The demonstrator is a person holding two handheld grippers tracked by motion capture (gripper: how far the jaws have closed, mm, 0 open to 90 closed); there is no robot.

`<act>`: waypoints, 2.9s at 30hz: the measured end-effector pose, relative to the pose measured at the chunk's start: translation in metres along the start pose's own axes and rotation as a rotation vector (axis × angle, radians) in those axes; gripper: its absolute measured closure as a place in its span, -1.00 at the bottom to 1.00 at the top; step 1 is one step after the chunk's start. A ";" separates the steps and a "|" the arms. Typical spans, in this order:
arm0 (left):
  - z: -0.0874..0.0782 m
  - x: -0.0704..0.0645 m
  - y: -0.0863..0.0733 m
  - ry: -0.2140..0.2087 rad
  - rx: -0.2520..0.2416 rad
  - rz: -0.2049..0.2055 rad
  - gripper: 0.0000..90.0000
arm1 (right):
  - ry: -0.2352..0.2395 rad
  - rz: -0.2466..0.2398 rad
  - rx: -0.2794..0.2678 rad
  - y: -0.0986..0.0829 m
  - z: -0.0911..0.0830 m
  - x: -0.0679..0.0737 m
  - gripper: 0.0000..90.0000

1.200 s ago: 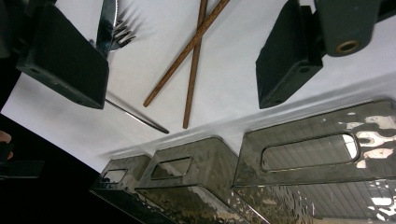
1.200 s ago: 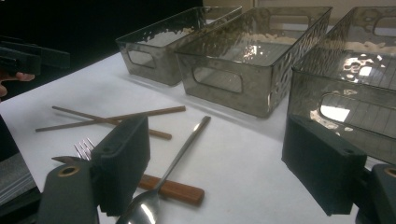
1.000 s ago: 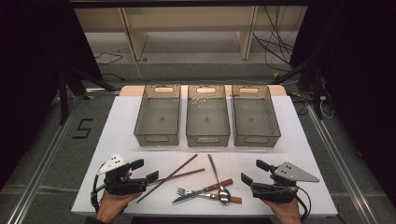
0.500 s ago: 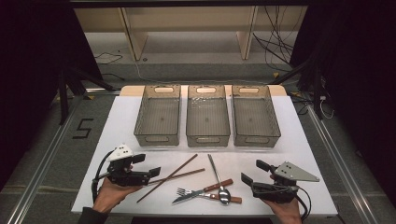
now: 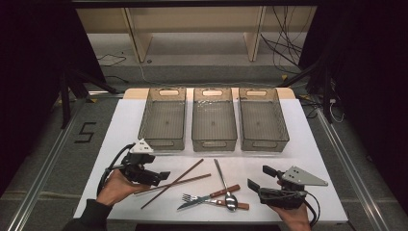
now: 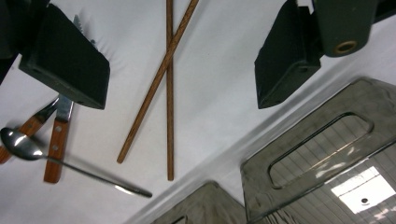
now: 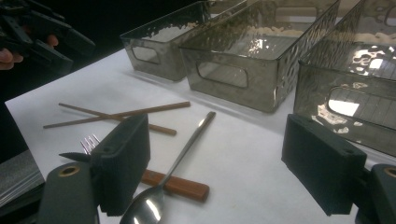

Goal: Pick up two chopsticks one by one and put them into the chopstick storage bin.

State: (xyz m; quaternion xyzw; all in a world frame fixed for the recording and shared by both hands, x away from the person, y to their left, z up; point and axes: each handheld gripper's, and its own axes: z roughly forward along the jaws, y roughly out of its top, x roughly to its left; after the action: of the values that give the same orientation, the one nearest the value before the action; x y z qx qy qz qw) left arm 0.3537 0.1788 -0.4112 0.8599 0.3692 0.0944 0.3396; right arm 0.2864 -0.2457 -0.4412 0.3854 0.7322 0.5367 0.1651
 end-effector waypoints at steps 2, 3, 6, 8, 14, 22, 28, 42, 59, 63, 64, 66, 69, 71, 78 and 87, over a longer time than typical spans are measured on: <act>0.005 -0.001 0.001 -0.004 0.033 0.013 -0.59 | 0.005 -0.002 0.003 0.000 0.000 0.000 -0.46; 0.007 -0.002 0.002 -0.001 0.050 0.025 -0.59 | 0.005 -0.004 0.006 0.000 0.000 0.001 -0.46; 0.012 -0.002 0.003 -0.008 0.089 0.040 -0.56 | 0.008 -0.009 0.006 0.000 0.001 0.001 -0.46; 0.015 -0.003 0.005 -0.006 0.116 0.051 -0.53 | 0.010 -0.009 0.009 0.000 0.001 0.001 -0.46; 0.029 -0.005 0.005 -0.003 0.222 0.097 -0.39 | 0.016 -0.011 0.016 0.000 0.001 0.002 -0.46; 0.047 -0.010 0.002 -0.035 0.350 0.162 -0.09 | 0.022 -0.011 0.025 0.000 0.003 0.002 -0.45; 0.055 -0.007 -0.001 -0.068 0.399 0.185 0.21 | 0.028 -0.014 0.033 0.000 0.004 0.002 -0.45; 0.065 -0.007 0.000 -0.126 0.456 0.206 0.56 | 0.034 -0.016 0.040 0.000 0.004 0.003 -0.45; 0.065 -0.007 0.002 -0.162 0.467 0.225 0.87 | 0.040 -0.016 0.049 0.000 0.005 0.003 -0.44; 0.064 -0.007 0.002 -0.172 0.450 0.212 0.88 | 0.041 -0.015 0.048 0.000 0.005 0.003 -0.44; 0.063 -0.007 0.003 -0.170 0.448 0.212 0.88 | 0.041 -0.015 0.048 0.000 0.005 0.003 -0.44; 0.059 -0.007 0.004 -0.176 0.438 0.211 0.88 | 0.042 -0.014 0.049 0.000 0.005 0.003 -0.44; 0.053 -0.006 0.007 -0.170 0.412 0.204 0.88 | 0.044 -0.015 0.051 -0.001 0.005 0.003 -0.44; 0.047 -0.004 0.010 -0.169 0.388 0.199 0.88 | 0.045 -0.018 0.052 -0.001 0.006 0.003 -0.44; 0.020 0.006 0.023 -0.131 0.239 0.145 0.88 | 0.044 -0.015 0.048 -0.001 0.005 0.003 -0.44; 0.000 0.030 0.044 -0.041 0.074 0.055 0.88 | 0.044 -0.015 0.044 -0.001 0.005 0.004 -0.44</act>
State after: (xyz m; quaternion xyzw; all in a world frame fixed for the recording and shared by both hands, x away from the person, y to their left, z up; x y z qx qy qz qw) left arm 0.3998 0.1780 -0.3846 0.8834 0.3418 0.0724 0.3122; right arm 0.2870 -0.2399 -0.4430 0.3714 0.7501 0.5277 0.1446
